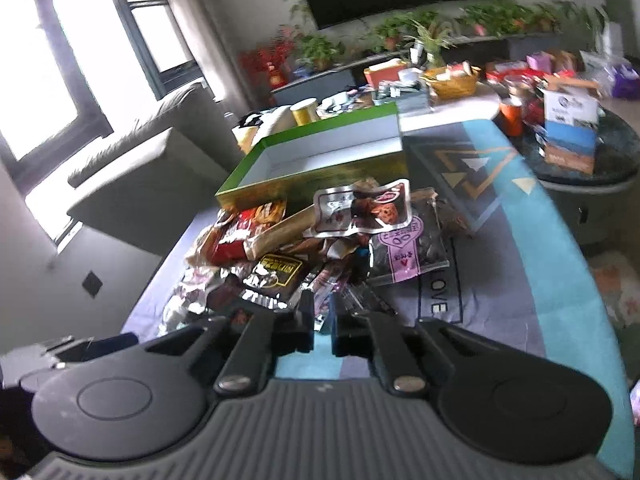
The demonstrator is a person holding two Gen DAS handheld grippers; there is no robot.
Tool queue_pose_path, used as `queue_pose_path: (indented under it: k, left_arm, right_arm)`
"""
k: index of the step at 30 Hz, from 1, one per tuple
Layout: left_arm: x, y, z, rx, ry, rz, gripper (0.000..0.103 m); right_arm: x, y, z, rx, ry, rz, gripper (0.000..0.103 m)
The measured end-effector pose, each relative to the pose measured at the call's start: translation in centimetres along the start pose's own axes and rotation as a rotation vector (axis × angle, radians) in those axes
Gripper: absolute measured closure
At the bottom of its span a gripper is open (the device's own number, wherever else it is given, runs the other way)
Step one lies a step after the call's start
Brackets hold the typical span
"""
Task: Organize snacks
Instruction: 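Grasp a dark snack packet with the right gripper while the left gripper grasps a small brown sachet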
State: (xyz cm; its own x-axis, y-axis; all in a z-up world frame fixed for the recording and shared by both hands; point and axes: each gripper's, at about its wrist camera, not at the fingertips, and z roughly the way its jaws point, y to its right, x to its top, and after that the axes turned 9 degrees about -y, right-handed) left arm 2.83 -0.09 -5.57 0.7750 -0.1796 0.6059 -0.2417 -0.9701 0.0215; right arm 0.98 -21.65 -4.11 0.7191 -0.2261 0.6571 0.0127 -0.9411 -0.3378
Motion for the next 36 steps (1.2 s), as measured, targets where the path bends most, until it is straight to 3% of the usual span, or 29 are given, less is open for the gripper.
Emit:
queue_pose_path:
  k: [5,11,14,18,20,26,29,36]
  left_arm:
    - [0.1,0.7,1.3,-0.053,0.006,0.048,0.031]
    - [0.5,1.5,3.7,-0.056,-0.032,0.085,0.031]
    - [0.8,1.4,4.9,-0.068,-0.043,0.088,0.033]
    - [1.2,1.2,6.3,-0.09,-0.075,0.086,0.068]
    - [1.3,0.9,7.1,-0.111,-0.099,0.072,0.077]
    - [1.4,0.9,7.2,-0.133,-0.068,0.087,0.087]
    - [1.5,1.0,7.3,-0.139,-0.066,0.086,0.101]
    - [1.8,0.8,5.3,-0.135,-0.008,0.084,0.101]
  right_arm:
    - [-0.8,0.0,1.9,-0.017,-0.042,-0.101,0.046]
    - [-0.3,1.6,4.3,-0.023,-0.086,-0.086,0.046]
    - [-0.1,1.6,5.1,-0.074,-0.071,-0.152,0.045]
    - [0.6,2.0,6.7,-0.099,-0.115,-0.217,0.045]
    - [0.8,2.0,7.7,-0.1,-0.137,-0.251,0.045]
    - [0.9,2.4,9.6,-0.125,-0.174,-0.286,0.046]
    - [0.8,2.0,9.7,-0.113,-0.16,-0.318,0.046]
    - [0.5,1.2,7.9,-0.099,-0.171,-0.306,0.047]
